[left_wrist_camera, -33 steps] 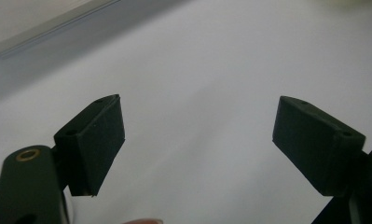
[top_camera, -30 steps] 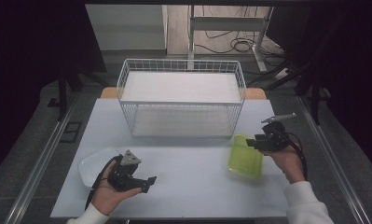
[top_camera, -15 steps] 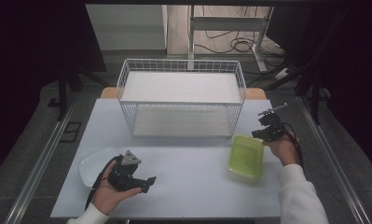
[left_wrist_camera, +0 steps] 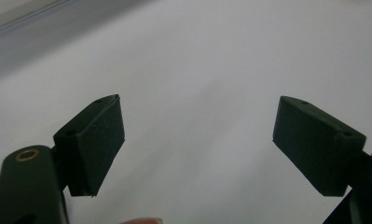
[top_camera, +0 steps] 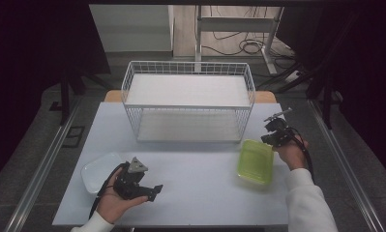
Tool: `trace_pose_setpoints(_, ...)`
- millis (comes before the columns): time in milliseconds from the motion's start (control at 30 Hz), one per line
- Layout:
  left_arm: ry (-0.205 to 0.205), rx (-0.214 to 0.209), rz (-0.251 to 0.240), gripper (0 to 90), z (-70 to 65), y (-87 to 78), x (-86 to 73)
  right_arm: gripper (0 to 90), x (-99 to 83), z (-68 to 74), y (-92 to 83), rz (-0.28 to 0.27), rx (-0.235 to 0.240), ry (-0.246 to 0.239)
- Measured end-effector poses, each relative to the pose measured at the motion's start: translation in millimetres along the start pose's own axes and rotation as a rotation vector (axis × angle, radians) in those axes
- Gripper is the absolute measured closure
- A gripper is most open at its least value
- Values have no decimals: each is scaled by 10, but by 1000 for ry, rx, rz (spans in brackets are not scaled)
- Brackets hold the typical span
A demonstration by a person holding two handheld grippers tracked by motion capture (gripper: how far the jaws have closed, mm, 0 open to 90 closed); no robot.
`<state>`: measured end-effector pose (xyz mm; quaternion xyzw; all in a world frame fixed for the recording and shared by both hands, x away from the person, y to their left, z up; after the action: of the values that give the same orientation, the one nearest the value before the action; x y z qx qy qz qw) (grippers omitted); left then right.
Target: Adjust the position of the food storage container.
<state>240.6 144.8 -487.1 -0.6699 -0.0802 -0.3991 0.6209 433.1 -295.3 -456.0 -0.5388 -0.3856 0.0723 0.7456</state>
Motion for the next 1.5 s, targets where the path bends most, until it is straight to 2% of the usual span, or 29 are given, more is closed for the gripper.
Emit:
trace_pose_setpoints(267, 8, -2, 5, 163, -9, 9, -5, 890, -1, -70, 41, 16, 0, 3)
trace_pose_setpoints(700, 16, 0, 17, 162, -27, 39, -17, 891, -23, -67, 17, 32, 9, -10)
trace_pose_setpoints(933, 16, 1, 17, 162, -26, 41, -19, 891, -24, -116, 93, 53, 11, 3)
trace_pose_setpoints(1000, 17, 0, 16, 162, -14, 44, -23, 891, -37, -100, 114, 79, 9, -12)
trace_pose_setpoints(1133, 16, -2, 17, 163, -13, 51, -28, 891, -106, -47, 90, 84, 14, -25)
trace_pose_setpoints(1500, 24, -8, 16, 163, -39, 44, -19, 891, -292, 152, 18, 63, 58, -59)
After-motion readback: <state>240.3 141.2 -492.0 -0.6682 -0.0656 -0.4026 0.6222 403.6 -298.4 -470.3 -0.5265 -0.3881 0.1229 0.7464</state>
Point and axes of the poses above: each handheld gripper's, and its own axes: y roughly forward along the jaws, x roughly out of its top, z roughly to its left, the point moved 1 cm from there along y, roughly forward along the jaws, and after that the axes turned 15 degrees about x, right-handed, at the moved point
